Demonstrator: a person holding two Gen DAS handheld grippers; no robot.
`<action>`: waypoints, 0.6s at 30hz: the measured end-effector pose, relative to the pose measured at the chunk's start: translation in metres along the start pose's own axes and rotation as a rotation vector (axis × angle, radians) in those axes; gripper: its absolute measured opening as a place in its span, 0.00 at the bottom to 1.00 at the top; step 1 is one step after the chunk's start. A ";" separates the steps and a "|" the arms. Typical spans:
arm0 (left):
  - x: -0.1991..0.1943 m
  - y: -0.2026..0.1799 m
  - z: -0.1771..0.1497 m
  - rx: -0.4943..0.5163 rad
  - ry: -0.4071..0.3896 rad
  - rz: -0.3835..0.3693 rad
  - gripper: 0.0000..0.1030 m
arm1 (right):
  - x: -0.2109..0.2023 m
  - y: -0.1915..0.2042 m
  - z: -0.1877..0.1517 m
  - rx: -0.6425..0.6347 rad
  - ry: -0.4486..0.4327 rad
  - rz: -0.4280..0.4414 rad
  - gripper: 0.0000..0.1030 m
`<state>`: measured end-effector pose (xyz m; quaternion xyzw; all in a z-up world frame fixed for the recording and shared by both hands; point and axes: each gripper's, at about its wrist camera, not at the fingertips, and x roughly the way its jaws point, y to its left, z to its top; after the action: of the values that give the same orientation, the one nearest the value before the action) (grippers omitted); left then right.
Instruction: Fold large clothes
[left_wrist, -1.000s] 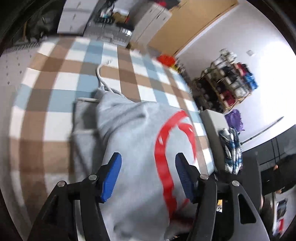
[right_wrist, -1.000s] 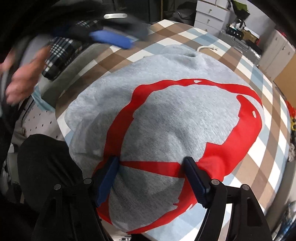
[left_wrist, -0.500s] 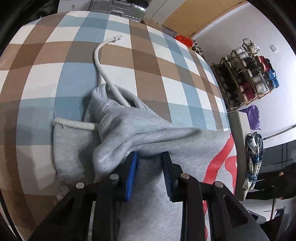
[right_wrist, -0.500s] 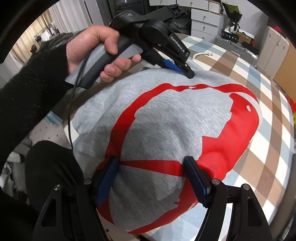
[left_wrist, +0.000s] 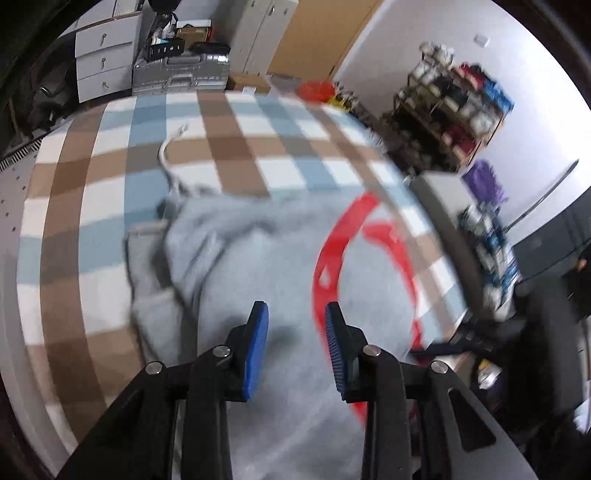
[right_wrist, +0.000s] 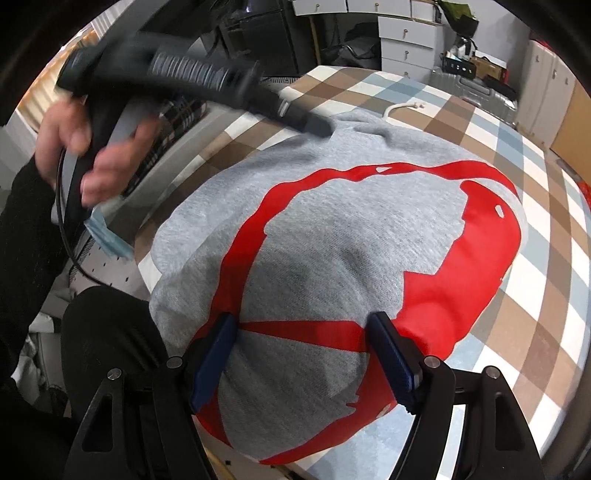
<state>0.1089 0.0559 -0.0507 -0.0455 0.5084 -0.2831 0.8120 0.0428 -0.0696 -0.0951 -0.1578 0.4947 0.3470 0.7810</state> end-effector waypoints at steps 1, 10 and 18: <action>0.011 0.005 -0.006 -0.009 0.034 0.036 0.25 | 0.000 0.001 0.000 -0.002 0.005 -0.002 0.74; 0.034 0.035 -0.030 -0.106 -0.035 -0.033 0.25 | 0.005 0.006 0.007 -0.030 0.064 -0.014 0.74; 0.008 0.005 -0.029 -0.025 -0.013 0.069 0.25 | 0.007 0.014 0.008 -0.045 0.089 -0.073 0.75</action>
<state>0.0887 0.0621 -0.0728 -0.0397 0.5080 -0.2482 0.8238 0.0400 -0.0521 -0.0968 -0.2085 0.5148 0.3218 0.7668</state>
